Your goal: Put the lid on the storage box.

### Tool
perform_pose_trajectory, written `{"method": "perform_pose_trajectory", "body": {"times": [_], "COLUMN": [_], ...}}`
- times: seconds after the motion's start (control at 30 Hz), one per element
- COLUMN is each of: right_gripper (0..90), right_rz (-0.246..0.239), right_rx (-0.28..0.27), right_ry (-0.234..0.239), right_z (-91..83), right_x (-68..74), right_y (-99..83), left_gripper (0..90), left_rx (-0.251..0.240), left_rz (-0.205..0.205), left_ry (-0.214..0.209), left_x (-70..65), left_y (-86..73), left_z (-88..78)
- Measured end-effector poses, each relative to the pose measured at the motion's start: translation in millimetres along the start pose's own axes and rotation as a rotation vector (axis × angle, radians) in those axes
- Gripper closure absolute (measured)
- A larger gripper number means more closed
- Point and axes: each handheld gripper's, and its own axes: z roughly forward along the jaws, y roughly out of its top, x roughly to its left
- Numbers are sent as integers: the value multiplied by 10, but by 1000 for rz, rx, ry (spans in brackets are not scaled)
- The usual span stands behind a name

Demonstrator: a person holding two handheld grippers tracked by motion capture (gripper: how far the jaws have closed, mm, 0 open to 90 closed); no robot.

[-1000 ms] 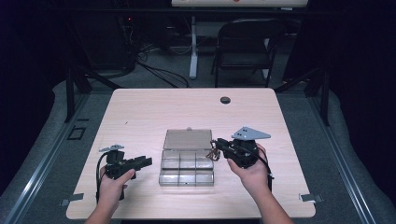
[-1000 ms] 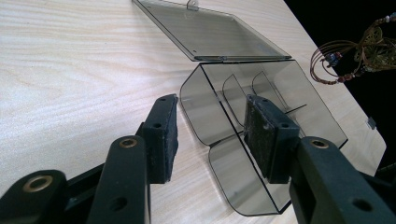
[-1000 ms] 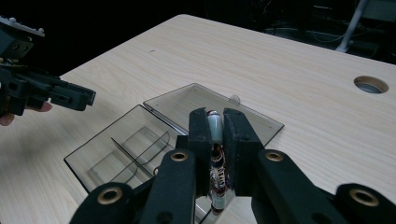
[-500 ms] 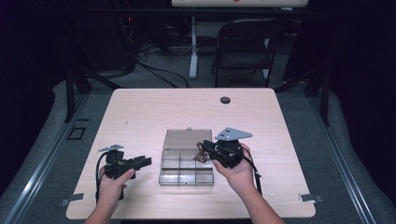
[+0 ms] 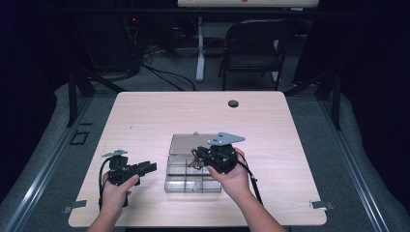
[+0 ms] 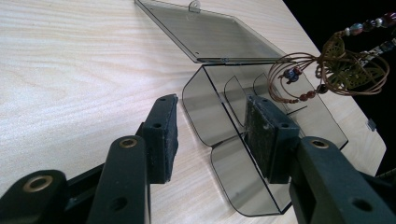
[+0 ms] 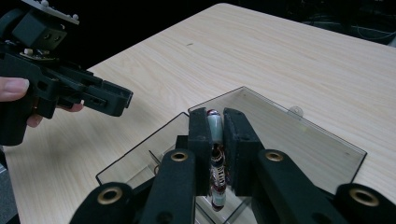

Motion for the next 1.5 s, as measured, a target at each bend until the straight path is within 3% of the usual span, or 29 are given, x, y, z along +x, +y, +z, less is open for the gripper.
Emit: {"method": "perform_pose_trajectory", "body": {"times": [0.67, 1.0, 1.5], "right_gripper": [822, 822, 822], "right_rz": [1, 11, 22], "right_rx": [38, 89, 119], "right_ry": [11, -1, -22], "right_z": [245, 350, 468], "right_x": [70, -2, -63], "right_y": [-46, -183, -267], "left_gripper": [550, 550, 550], "left_rx": [1, 2, 7], "left_rz": [-4, -4, -4], "left_ry": [-3, -1, -3], "left_x": [9, 4, 6], "left_y": [-2, -4, -3], "left_z": [1, 8, 7]}}
